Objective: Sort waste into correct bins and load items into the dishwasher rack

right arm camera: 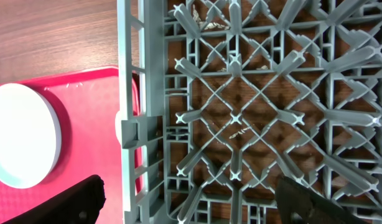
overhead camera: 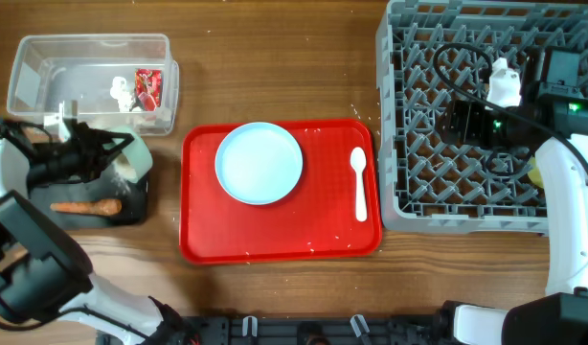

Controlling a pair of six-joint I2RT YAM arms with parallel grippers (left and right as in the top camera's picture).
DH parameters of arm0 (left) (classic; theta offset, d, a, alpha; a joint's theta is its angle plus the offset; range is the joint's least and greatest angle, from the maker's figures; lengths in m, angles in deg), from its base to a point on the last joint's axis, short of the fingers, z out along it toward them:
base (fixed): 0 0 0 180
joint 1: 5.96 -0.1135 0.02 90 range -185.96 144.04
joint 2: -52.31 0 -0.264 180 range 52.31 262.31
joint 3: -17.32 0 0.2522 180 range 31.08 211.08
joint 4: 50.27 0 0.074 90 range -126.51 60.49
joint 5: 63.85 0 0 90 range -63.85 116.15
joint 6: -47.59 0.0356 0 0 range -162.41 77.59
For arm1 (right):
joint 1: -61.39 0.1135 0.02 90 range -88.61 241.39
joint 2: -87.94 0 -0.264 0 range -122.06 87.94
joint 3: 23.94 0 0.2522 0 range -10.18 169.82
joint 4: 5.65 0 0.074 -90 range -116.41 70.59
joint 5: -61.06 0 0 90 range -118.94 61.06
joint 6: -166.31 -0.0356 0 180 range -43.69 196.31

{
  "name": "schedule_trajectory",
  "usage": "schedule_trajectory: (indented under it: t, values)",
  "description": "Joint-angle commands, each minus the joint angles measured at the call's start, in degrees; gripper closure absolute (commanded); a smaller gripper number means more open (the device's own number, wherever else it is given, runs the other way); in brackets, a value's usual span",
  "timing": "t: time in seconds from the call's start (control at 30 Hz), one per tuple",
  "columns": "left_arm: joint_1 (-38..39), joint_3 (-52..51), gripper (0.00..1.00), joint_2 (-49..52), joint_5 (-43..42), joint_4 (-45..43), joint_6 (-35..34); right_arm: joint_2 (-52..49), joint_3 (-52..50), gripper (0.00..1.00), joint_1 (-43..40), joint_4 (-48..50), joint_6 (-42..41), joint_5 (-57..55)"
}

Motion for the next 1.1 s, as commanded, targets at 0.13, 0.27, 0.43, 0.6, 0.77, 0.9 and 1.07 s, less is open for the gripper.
schedule_trajectory:
  t: [0.13, 0.27, 0.43, 0.6, 0.77, 0.9, 1.07]
  values:
    - [-5.6, -0.4, 0.96, 4.2, -11.5, 6.5, 14.4, 0.9, -0.1, 0.1, 0.2, -0.7, 0.0, -1.8]
    - [-6.0, -0.4, 0.96, 4.3, -11.8, 6.9, 16.1, 0.9, -0.1, 0.1, 0.2, -0.9, 0.0, -1.8]
    - [-6.0, -0.4, 0.96, 4.3, -11.8, 14.4, 34.8, 0.9, -0.1, 0.1, 0.2, -0.9, 0.0, -1.8]
    - [-6.5, -0.4, 0.96, 4.2, -11.3, 18.7, 37.4, 0.9, -0.1, 0.1, 0.2, -1.2, -0.1, -1.8]
    - [-6.6, -0.4, 0.96, 4.3, -12.4, 18.9, 41.4, 0.9, -0.1, 0.1, 0.2, -2.0, 0.0, -1.8]
    - [-6.9, -0.4, 0.96, 4.2, -13.1, 17.7, 40.3, 0.9, -0.1, 0.11, 0.2, -2.2, 0.0, -1.8]
    - [-7.3, -0.4, 0.96, 4.4, -13.9, 16.7, 37.8, 0.9, -0.1, 0.11, 0.2, -2.3, -0.1, -1.8]
